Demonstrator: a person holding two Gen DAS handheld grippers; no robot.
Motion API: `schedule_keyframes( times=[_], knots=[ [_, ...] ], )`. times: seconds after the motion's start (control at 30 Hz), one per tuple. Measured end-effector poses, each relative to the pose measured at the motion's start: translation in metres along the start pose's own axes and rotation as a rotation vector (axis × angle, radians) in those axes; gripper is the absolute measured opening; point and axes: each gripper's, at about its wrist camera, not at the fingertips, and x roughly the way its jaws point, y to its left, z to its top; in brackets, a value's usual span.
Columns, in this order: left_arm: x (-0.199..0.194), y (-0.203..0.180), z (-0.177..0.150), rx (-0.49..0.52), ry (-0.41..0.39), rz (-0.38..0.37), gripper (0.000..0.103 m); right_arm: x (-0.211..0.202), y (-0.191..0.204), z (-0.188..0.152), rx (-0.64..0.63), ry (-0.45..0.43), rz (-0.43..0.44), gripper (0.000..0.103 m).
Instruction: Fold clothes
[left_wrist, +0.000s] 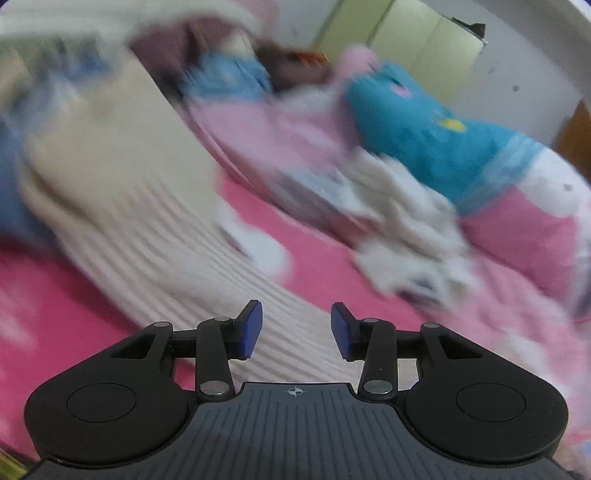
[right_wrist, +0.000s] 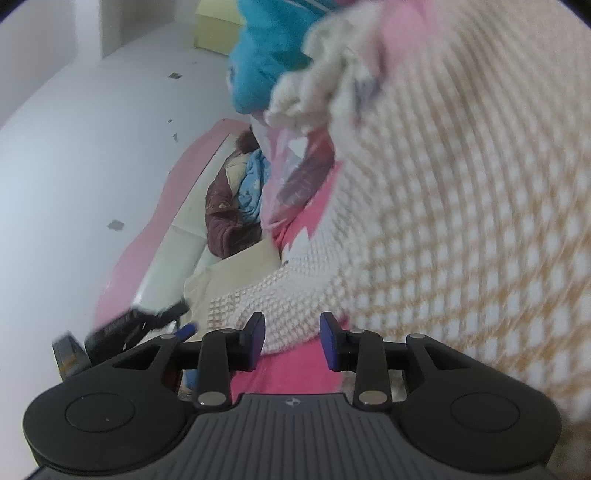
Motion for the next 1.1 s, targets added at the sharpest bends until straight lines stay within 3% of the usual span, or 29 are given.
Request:
schedule_keyframes(
  times=[0.07, 0.27, 0.4, 0.63, 0.9, 1.1],
  knots=[
    [0.008, -0.012, -0.012, -0.084, 0.021, -0.063, 0.041, -0.015, 0.020, 0.012, -0.085, -0.022, -0.077, 0.035],
    [0.055, -0.043, -0.041, -0.134, 0.009, -0.079, 0.041, -0.030, 0.072, 0.068, -0.414, -0.042, -0.422, 0.034],
    [0.083, -0.051, -0.059, -0.145, -0.012, -0.073, 0.041, -0.007, 0.076, 0.094, -0.562, -0.021, -0.545, 0.032],
    [0.092, -0.038, -0.082, -0.049, -0.094, -0.093, 0.040, 0.059, 0.050, 0.107, -0.736, 0.099, -0.639, 0.026],
    [0.096, -0.032, -0.082, -0.083, -0.110, -0.135, 0.040, 0.060, 0.005, 0.066, -0.846, 0.245, -0.714, 0.025],
    [0.095, -0.027, -0.083, -0.103, -0.118, -0.150, 0.039, 0.064, 0.035, 0.078, -0.889, 0.306, -0.760, 0.025]
  ],
)
